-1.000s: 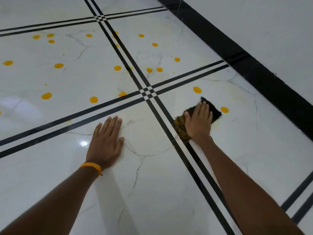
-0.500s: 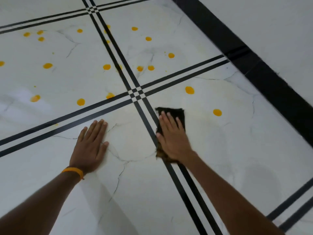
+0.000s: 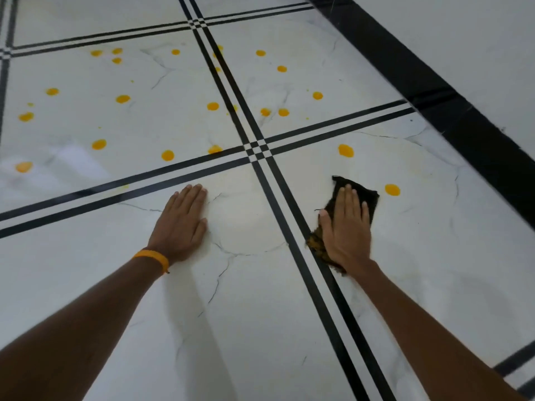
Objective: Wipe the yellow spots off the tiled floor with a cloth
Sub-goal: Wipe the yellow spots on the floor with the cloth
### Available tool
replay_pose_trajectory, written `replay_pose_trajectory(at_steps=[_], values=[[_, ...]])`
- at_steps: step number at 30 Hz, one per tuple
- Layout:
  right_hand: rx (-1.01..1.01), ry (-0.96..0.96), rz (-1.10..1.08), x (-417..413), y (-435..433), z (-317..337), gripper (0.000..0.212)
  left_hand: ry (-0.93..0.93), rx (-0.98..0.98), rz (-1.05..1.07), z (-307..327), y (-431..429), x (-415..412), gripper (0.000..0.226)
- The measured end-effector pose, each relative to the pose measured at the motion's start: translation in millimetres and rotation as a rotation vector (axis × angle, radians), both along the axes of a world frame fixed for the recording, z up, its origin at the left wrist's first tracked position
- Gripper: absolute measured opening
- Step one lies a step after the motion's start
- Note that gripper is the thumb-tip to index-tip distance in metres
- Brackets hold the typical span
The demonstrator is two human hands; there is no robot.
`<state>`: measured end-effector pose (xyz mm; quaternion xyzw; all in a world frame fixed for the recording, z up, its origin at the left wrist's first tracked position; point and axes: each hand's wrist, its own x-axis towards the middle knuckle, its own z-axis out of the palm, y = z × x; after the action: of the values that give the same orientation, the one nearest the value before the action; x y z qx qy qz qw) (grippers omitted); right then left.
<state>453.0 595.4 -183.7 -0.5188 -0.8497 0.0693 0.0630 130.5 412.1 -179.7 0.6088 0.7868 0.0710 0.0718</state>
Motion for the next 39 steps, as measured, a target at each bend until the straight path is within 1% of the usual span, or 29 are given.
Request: replay_pose_trajectory(at_steps=[1, 4, 5, 6, 7, 8, 9, 10, 11, 12, 14, 16, 17, 18, 19, 20, 22, 23, 24, 26, 27, 28, 30, 32, 33, 34, 35, 37, 39], values=[[0.004, -0.002, -0.052, 7, 7, 0, 0.077, -0.011, 0.014, 0.017, 5, 5, 5, 0.072], [-0.049, 0.045, -0.333, -8, 48, 3, 0.086, -0.099, 0.087, 0.017, 8, 40, 31, 0.072], [-0.054, 0.076, -0.353, -24, 51, 6, 0.086, -0.134, 0.103, 0.013, 9, 56, 38, 0.073], [-0.002, 0.087, -0.290, -37, 48, 3, 0.084, -0.152, 0.110, 0.018, 7, 73, 46, 0.074], [0.050, 0.094, -0.165, -44, 36, 1, 0.082, -0.156, 0.100, 0.035, 4, 87, 52, 0.074], [0.029, 0.060, 0.016, -44, 16, 2, 0.080, -0.152, 0.086, 0.060, 1, 97, 54, 0.073], [-0.011, 0.019, 0.172, -30, -4, 0, 0.079, -0.133, 0.078, 0.078, -3, 103, 55, 0.073], [-0.040, -0.009, 0.253, -4, -13, -1, 0.077, -0.111, 0.070, 0.081, -7, 110, 58, 0.073], [-0.054, 0.008, 0.264, 24, -10, 3, 0.075, -0.082, 0.061, 0.073, -10, 112, 62, 0.073], [-0.004, 0.035, 0.212, 50, 4, 5, 0.074, -0.056, 0.062, 0.066, -13, 111, 67, 0.072], [0.043, -0.001, -0.019, 83, 58, 7, 0.077, -0.026, 0.086, 0.068, -18, 112, 73, 0.069], [0.014, -0.020, -0.218, 72, 115, 12, 0.083, -0.026, 0.094, 0.075, -19, 116, 70, 0.068], [-0.010, 0.009, -0.273, 52, 128, 15, 0.084, -0.026, 0.091, 0.077, -19, 116, 68, 0.067], [-0.006, 0.018, -0.282, 31, 129, 16, 0.084, -0.024, 0.087, 0.079, -20, 118, 67, 0.067], [0.003, 0.032, -0.217, 14, 120, 13, 0.082, -0.024, 0.084, 0.078, -21, 118, 66, 0.066], [0.003, 0.028, -0.077, 6, 101, 9, 0.079, -0.028, 0.079, 0.072, -22, 119, 66, 0.066], [-0.009, -0.041, 0.199, 28, 54, 0, 0.071, -0.043, 0.076, 0.069, -23, 116, 73, 0.065], [-0.006, -0.049, 0.244, 48, 44, 2, 0.068, -0.048, 0.080, 0.067, -23, 117, 76, 0.065], [0.026, -0.038, 0.205, 65, 48, 4, 0.067, -0.051, 0.085, 0.071, -22, 118, 77, 0.065], [0.045, -0.049, -0.025, 74, 82, 7, 0.071, -0.045, 0.099, 0.084, -19, 122, 74, 0.065], [0.021, -0.066, -0.117, 63, 104, 9, 0.075, -0.043, 0.105, 0.092, -18, 123, 70, 0.065], [0.011, -0.062, -0.163, 42, 121, 10, 0.078, -0.040, 0.104, 0.092, -16, 124, 67, 0.065], [-0.033, -0.034, -0.125, -7, 122, 13, 0.082, -0.038, 0.098, 0.086, -18, 122, 65, 0.065], [-0.067, -0.053, 0.069, -28, 92, 8, 0.080, -0.049, 0.102, 0.086, -21, 120, 69, 0.065], [-0.070, -0.052, 0.180, -22, 75, 9, 0.078, -0.058, 0.108, 0.087, -21, 119, 71, 0.065], [-0.070, -0.046, 0.236, -6, 62, 10, 0.076, -0.066, 0.111, 0.084, -21, 118, 72, 0.065], [-0.061, -0.011, 0.233, 13, 59, 11, 0.075, -0.074, 0.117, 0.088, -21, 118, 72, 0.064], [-0.028, 0.016, 0.061, 41, 85, 13, 0.079, -0.079, 0.126, 0.090, -19, 120, 71, 0.065], [-0.065, -0.018, -0.162, 38, 133, 15, 0.088, -0.075, 0.126, 0.089, -20, 121, 71, 0.065]])
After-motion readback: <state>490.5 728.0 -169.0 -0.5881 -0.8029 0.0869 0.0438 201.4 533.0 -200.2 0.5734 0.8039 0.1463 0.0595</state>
